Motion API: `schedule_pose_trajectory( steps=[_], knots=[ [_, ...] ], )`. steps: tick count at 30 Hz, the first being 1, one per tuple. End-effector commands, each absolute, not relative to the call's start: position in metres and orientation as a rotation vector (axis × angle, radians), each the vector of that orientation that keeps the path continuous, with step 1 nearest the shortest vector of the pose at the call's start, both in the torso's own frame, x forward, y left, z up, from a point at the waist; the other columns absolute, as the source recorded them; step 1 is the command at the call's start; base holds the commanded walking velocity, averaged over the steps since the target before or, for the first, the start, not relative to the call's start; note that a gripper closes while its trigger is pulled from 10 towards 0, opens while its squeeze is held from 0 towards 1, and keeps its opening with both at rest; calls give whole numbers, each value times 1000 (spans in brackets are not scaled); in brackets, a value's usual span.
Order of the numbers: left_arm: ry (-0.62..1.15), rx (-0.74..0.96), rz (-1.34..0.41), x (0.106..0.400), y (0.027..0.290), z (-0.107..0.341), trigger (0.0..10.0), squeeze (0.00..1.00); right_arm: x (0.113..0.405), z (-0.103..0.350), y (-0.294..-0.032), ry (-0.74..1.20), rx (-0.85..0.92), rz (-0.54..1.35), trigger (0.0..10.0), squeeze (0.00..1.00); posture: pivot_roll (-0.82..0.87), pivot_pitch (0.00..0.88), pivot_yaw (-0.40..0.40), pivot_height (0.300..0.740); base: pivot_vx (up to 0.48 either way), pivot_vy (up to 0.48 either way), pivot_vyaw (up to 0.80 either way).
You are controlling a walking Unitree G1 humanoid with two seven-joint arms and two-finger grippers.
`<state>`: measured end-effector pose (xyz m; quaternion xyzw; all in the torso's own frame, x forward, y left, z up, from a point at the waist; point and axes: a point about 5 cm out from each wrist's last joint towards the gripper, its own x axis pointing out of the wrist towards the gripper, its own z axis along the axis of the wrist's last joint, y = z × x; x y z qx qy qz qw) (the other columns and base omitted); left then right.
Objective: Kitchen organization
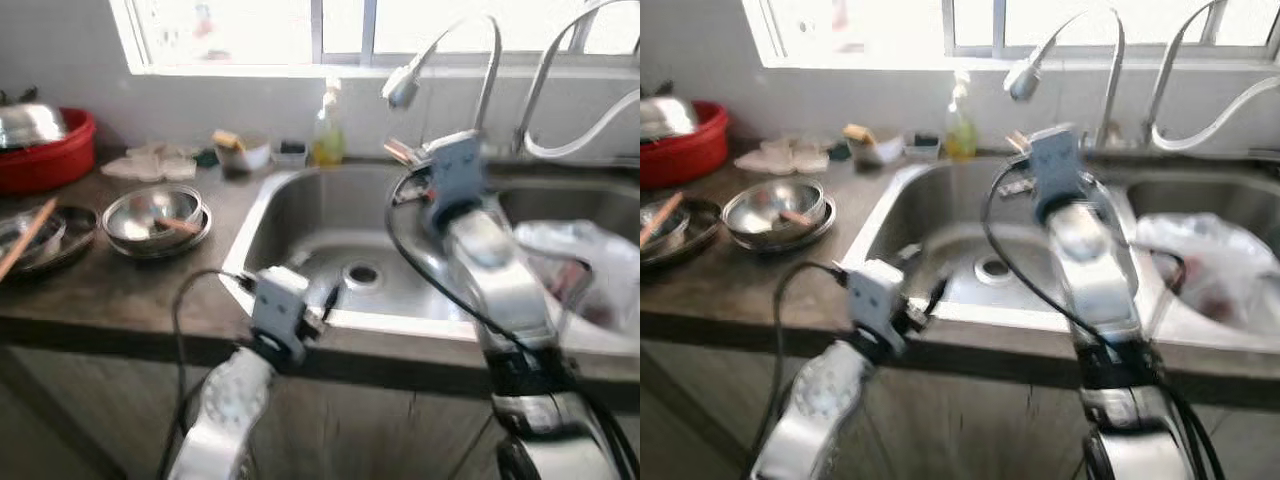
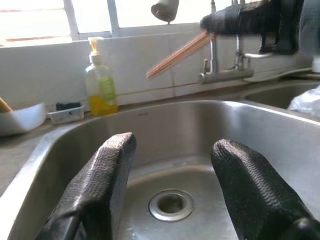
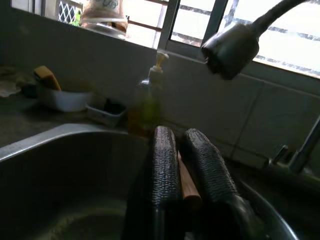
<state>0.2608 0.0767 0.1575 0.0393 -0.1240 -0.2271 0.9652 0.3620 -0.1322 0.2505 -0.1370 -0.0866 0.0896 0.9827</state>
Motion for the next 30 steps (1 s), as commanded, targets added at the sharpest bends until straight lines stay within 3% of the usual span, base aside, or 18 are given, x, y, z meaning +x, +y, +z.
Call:
schedule_pose_trajectory(
  steps=[1, 19, 20, 21, 30],
  knots=[
    [-250, 75, -474, 260, 71, 157, 10000, 0, 368, 242, -138, -107, -306, 171, 10000, 0, 103, 1, -20, 740, 0, 0, 0],
    [-244, 76, -480, 254, 71, 156, 10000, 0, 393, 206, -142, 124, -375, 154, 10000, 0, 111, 35, -18, 740, 0, 0, 0],
    [-241, 74, -479, 253, 71, 156, 10000, 0, 394, 204, -142, 130, -375, 151, 10000, 459, 111, 38, -17, 740, 0, 0, 0],
    [-239, 73, -479, 253, 71, 155, 10000, 0, 394, 203, -143, 134, -372, 148, 10000, 1000, 111, 37, -17, 740, 0, 0, 0],
    [-230, 75, -482, 252, 71, 153, 10000, 0, 393, 198, -147, 139, -345, 125, 10000, 1000, 111, 47, -11, 740, 0, 0, 0]
  ],
)
